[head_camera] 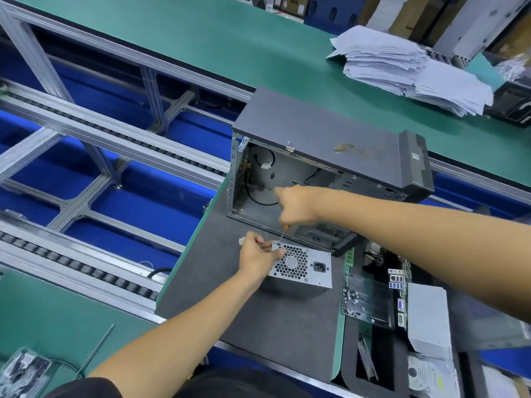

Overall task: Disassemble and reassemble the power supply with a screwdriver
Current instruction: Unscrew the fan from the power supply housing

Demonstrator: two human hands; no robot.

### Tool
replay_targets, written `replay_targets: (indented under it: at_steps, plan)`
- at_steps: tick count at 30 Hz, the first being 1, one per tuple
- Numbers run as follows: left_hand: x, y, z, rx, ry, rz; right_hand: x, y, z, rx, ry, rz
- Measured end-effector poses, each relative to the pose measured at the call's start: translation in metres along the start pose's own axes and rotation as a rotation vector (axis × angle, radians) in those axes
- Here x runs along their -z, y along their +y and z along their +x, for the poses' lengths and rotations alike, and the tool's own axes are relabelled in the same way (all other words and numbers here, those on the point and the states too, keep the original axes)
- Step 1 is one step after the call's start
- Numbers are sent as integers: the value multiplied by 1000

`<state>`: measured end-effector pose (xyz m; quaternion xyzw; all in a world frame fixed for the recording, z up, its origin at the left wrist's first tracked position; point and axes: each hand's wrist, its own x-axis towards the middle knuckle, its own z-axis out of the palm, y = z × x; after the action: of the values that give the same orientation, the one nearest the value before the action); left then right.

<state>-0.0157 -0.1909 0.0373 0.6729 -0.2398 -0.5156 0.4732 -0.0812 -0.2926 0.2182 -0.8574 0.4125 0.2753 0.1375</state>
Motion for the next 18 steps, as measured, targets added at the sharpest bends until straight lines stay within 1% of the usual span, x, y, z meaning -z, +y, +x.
replay_targets:
  at_steps: [1,4,5,7,9,10,11,12,14,15,16,17,18]
  plan:
    - [0,0,0,-1,-6,-7,2,2,-2,81,-10,-121]
    - [1,-1,2,-6,-5,11,5,12,-2,425,37,-728]
    - [1,-1,2,-8,-7,16,6,14,-3,544,62,-855]
    - [2,-2,2,-13,-25,16,6,18,-3,717,78,-975]
    - [3,-3,3,-21,-38,19,3,20,-3,813,48,-998]
    - [3,-3,3,-25,-35,27,-1,21,-2,791,50,-966]
    - [2,-2,2,-27,-25,36,-6,21,-2,702,75,-854]
    - [2,-1,2,-27,-15,40,-8,19,-1,529,98,-642]
    - [1,-1,2,-22,-12,33,-11,17,3,123,77,-135]
    - [1,0,2,-24,-15,31,-12,16,5,-20,82,51]
    - [1,0,2,-28,-22,31,-12,14,6,-111,92,157]
    - [2,0,2,-34,-33,29,-12,11,6,-158,102,211]
    - [3,0,2,-42,-45,30,-11,7,5,-163,120,208]
